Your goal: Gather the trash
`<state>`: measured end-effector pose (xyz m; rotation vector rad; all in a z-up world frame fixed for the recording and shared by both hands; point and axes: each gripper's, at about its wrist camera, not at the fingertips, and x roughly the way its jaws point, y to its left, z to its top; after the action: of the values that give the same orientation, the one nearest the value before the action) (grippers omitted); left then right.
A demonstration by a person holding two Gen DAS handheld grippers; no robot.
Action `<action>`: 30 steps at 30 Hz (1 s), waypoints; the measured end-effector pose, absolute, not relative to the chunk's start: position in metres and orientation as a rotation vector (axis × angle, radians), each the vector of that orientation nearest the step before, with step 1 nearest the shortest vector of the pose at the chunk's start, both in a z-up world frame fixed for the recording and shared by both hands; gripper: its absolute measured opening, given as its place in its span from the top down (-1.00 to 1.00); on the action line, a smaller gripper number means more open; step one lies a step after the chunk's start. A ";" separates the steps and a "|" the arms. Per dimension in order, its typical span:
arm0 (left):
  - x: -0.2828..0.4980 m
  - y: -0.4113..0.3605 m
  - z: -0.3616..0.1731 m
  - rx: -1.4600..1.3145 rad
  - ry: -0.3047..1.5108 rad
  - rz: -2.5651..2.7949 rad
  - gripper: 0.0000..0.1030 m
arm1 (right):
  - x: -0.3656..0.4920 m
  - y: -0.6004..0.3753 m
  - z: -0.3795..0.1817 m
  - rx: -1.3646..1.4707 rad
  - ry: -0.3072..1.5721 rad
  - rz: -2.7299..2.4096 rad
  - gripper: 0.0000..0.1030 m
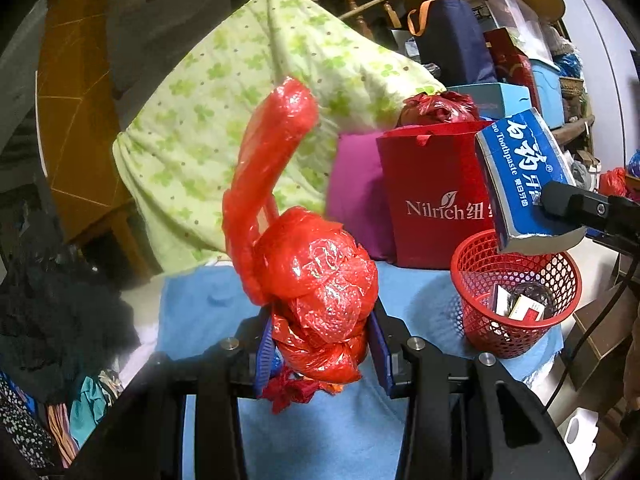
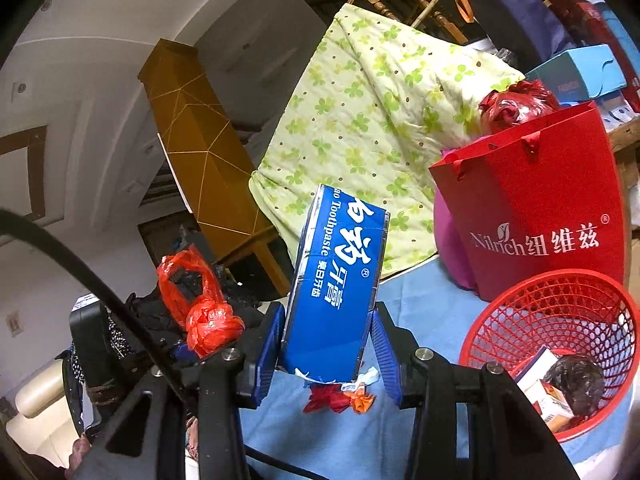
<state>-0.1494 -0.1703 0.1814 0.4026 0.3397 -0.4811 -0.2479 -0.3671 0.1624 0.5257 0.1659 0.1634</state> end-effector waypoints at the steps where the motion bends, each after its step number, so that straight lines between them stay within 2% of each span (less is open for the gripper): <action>1: -0.150 -0.172 0.181 0.404 0.339 -0.483 0.16 | -0.250 -0.369 0.162 0.529 0.164 0.162 0.10; 30: -0.161 -0.209 0.178 0.458 0.342 -0.527 0.16 | -0.293 -0.393 0.159 0.558 0.119 0.069 0.10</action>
<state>-0.1614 -0.2087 0.1780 0.4578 0.3423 -0.5268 -0.2929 -0.3925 0.1589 0.5584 0.1191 0.0689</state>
